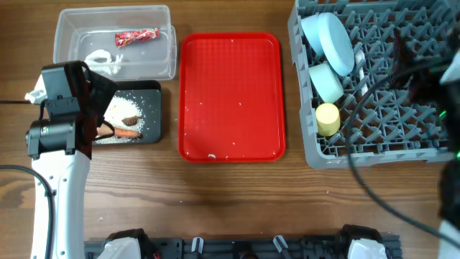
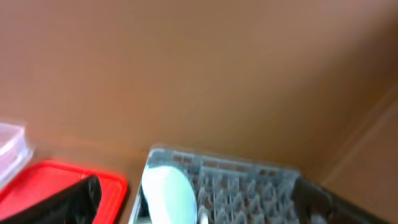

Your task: Sort waste into correct bins and load items into the dishwasher rack

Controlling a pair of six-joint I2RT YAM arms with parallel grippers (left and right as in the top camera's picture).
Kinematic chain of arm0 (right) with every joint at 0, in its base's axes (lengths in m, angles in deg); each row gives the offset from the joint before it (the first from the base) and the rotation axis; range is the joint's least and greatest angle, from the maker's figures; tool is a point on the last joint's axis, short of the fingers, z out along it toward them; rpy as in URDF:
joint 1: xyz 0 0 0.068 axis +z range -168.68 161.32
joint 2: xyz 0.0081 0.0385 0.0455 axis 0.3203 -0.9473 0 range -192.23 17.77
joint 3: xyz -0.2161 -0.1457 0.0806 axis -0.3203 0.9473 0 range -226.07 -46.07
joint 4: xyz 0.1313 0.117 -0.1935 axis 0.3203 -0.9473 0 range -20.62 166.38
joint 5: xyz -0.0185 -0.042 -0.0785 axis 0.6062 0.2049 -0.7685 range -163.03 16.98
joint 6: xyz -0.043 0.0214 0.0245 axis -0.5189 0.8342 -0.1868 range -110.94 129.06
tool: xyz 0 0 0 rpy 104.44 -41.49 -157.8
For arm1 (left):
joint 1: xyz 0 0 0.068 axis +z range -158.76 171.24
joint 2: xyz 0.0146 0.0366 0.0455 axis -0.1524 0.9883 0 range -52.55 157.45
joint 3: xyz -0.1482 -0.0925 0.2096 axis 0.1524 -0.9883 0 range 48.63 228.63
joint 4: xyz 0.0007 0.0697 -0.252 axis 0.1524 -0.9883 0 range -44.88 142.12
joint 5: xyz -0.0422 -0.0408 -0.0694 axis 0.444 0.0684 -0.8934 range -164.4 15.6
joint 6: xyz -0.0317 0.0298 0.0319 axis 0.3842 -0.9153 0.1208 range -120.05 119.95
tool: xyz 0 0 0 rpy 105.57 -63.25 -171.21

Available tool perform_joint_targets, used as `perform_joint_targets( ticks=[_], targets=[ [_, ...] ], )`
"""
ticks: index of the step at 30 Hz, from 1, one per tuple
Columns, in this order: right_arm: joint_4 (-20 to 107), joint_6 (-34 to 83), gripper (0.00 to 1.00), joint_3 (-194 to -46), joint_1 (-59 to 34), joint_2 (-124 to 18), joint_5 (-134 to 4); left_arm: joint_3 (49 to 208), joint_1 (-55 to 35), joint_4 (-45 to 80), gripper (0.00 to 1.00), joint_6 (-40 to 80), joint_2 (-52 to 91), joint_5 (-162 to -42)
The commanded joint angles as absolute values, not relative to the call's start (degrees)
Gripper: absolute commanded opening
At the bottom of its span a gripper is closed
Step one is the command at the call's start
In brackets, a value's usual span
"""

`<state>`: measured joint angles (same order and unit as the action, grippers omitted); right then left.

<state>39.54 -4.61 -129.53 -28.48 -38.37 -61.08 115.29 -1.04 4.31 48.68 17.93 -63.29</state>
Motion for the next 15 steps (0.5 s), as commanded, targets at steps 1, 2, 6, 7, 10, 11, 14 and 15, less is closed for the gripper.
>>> perform_joint_targets(
  ticks=[1,2,6,7,10,11,14,15],
  targets=[
    [55.8,3.5,1.0,-104.7,-27.1,-24.2,-61.4,116.2,-1.1,4.4,1.0,48.2,17.6,-63.0],
    [61.6,4.2,1.0,-96.7,-25.7,-20.0,-61.5,116.2,-1.1,4.4,1.0,48.2,17.6,-63.0],
    [74.0,4.8,1.0,-73.9,-20.5,-7.7,-61.4,116.1,-1.1,4.4,1.0,48.2,17.6,-63.0],
    [75.3,5.2,1.0,-69.7,-19.3,-5.2,-61.5,116.2,-1.1,4.4,1.0,48.2,17.6,-63.0],
    [77.0,5.1,1.0,-61.9,-16.5,0.4,-61.5,116.2,-1.1,4.4,1.0,48.2,17.6,-63.0],
    [77.3,5.2,1.0,-59.9,-16.4,2.4,-61.4,116.2,-1.1,4.4,1.0,48.2,17.6,-63.0],
    [77.6,5.1,1.0,-54.7,-16.4,7.4,-61.2,116.1,-1.1,4.4,1.0,48.2,17.6,-63.0],
    [77.9,5.1,1.0,-53.5,-16.4,8.5,-61.2,116.2,-1.1,4.4,1.0,48.2,17.6,-63.0]
  ],
)
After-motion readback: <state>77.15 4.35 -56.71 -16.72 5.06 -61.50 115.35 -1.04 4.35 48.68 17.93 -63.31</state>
